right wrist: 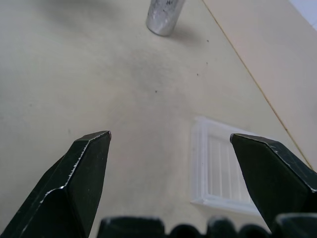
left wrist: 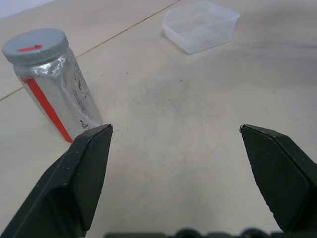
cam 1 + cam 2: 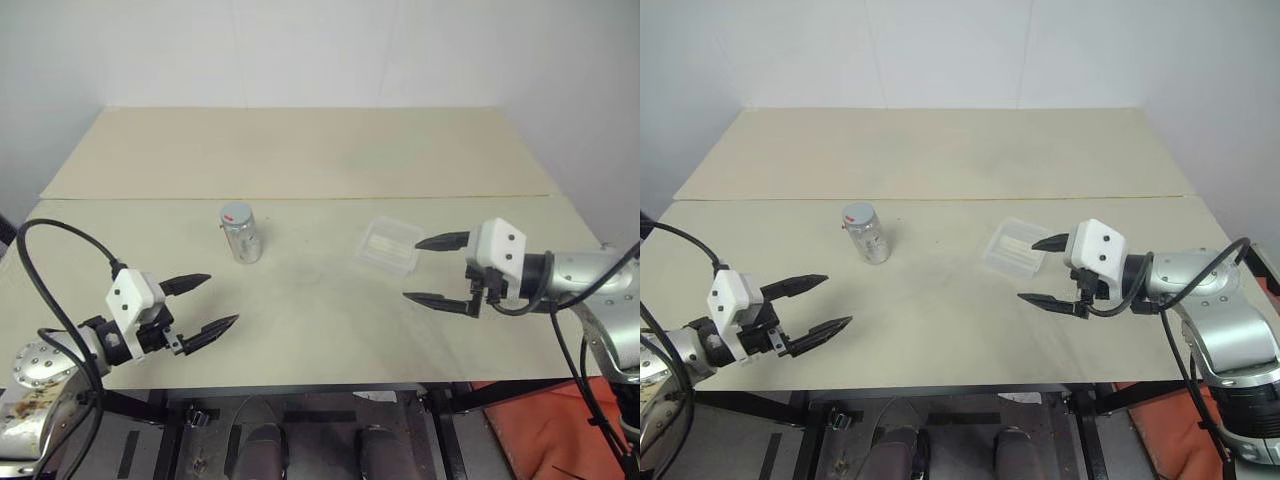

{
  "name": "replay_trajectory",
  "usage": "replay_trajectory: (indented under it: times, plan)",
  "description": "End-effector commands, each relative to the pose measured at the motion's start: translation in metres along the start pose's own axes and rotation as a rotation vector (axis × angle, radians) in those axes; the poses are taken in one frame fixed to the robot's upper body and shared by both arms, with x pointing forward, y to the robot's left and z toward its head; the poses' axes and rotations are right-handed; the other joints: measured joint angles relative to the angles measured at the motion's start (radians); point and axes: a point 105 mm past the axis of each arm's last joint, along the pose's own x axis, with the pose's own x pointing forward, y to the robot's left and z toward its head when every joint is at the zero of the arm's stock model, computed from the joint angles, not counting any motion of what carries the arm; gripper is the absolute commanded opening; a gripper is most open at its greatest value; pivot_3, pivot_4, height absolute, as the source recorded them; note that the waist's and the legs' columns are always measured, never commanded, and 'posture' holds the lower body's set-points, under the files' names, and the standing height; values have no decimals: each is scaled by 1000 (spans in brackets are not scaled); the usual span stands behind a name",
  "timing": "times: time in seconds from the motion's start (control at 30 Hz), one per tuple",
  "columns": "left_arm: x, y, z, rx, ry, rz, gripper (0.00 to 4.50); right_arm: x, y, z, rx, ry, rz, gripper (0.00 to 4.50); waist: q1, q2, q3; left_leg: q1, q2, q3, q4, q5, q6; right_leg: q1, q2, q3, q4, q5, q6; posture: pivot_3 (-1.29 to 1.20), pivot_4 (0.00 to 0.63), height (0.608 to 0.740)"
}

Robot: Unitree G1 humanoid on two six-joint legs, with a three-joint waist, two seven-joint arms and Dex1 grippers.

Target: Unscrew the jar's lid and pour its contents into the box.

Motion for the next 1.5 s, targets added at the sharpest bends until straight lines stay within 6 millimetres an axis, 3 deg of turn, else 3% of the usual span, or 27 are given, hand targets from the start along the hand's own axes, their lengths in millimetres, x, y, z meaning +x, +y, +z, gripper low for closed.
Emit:
replay_trajectory:
  times: [0.03,0.47,0.63,0.77,1.1,1.23,1.5]
  plan:
    - [-6,8,10,56,-9,37,4480,-3,-6,7,-52,-9,-38,4500,0,0,0,0,0,0,0,0,0,0,0,0,0,0,0,0,150,740]
    - [-7,14,10,63,-8,55,4480,-2,-4,6,-66,-7,-35,4500,0,0,0,0,0,0,0,0,0,0,0,0,0,0,0,0,150,740]
    - [-10,47,1,126,-39,262,4480,1,1,7,-62,-19,-37,4500,1,0,0,0,0,0,0,0,0,0,0,0,1,0,0,0,150,740]
    - [-5,67,-5,112,-161,363,4480,9,5,12,-63,-49,-23,4500,1,-1,0,1,-1,0,0,0,0,1,0,0,0,0,0,0,150,740]
    - [29,99,-19,128,-265,309,4480,19,8,18,-80,-70,-3,4500,5,-1,0,0,-2,0,1,0,0,1,0,-1,0,1,1,0,150,740]
    - [45,102,-26,49,-259,171,4480,16,11,19,-83,-57,-11,4500,4,-1,0,-2,-1,0,2,0,0,0,0,-2,1,1,1,0,150,740]
    - [70,109,-37,3,-227,118,4480,8,15,21,-80,-33,-35,4500,1,-2,0,-3,-2,-1,2,0,0,0,0,-2,1,1,2,0,150,740]
